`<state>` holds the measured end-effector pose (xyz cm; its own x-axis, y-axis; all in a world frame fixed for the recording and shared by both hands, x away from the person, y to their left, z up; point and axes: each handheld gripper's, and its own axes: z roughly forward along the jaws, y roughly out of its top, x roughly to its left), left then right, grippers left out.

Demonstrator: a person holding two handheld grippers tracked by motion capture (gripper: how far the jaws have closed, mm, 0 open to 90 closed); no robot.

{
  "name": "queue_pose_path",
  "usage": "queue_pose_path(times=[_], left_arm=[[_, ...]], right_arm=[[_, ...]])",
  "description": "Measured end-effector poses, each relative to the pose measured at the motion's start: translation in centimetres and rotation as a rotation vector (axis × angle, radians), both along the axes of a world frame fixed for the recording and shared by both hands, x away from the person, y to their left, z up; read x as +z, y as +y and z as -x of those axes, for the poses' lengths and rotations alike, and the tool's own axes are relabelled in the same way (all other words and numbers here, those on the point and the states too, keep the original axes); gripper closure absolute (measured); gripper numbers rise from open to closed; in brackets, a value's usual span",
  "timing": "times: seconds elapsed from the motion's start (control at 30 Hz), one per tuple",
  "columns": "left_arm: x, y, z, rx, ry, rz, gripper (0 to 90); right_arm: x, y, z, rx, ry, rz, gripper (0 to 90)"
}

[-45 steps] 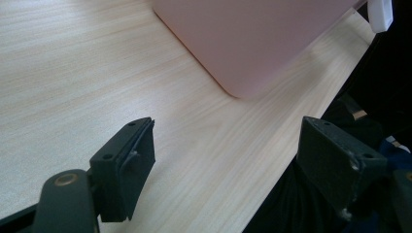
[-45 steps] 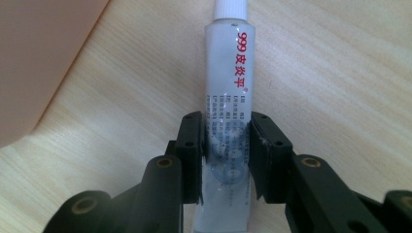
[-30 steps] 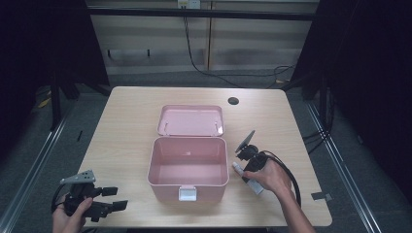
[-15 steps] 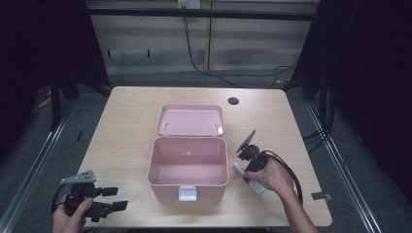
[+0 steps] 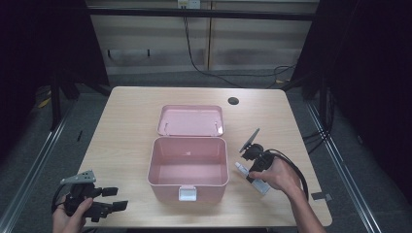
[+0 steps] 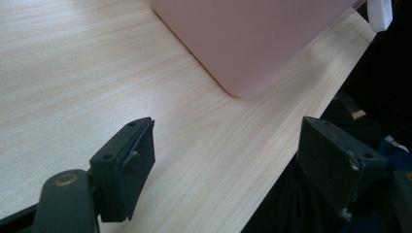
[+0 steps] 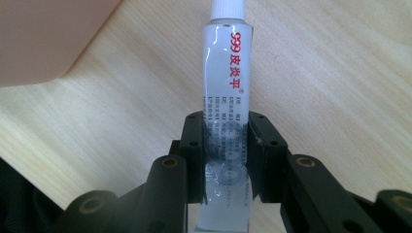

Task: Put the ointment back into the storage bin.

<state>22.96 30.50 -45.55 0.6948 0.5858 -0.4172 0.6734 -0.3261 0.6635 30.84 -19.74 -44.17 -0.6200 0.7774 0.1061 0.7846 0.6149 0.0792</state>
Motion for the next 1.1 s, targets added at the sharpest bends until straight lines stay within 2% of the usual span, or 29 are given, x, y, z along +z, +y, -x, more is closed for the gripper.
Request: queue_pose_path(times=[0.33, 0.57, 0.83, 1.0, 1.1], left_arm=[[0.0, 0.0, 0.0, 0.001, 0.003, 0.002, 21.4], [0.0, 0.0, 0.0, 0.003, 0.002, 0.002, 21.4], [0.0, 0.0, 0.0, 0.003, 0.001, -0.002, 21.4], [0.0, 0.0, 0.0, -0.002, -0.002, -0.007, 21.5], [0.0, 0.0, 0.0, 0.001, 0.001, 0.000, 21.4]], right_arm=[[1.9, -0.6, 0.5, 0.055, -0.033, -0.028, 71.1], [3.1, -0.5, 0.9, 0.059, -0.056, -0.026, 71.2], [5.8, -0.9, 1.2, 0.069, -0.096, -0.024, 71.2], [6.5, -0.8, 1.2, 0.083, -0.098, -0.014, 71.2], [7.1, -0.8, 1.3, 0.077, -0.112, -0.030, 71.2]])
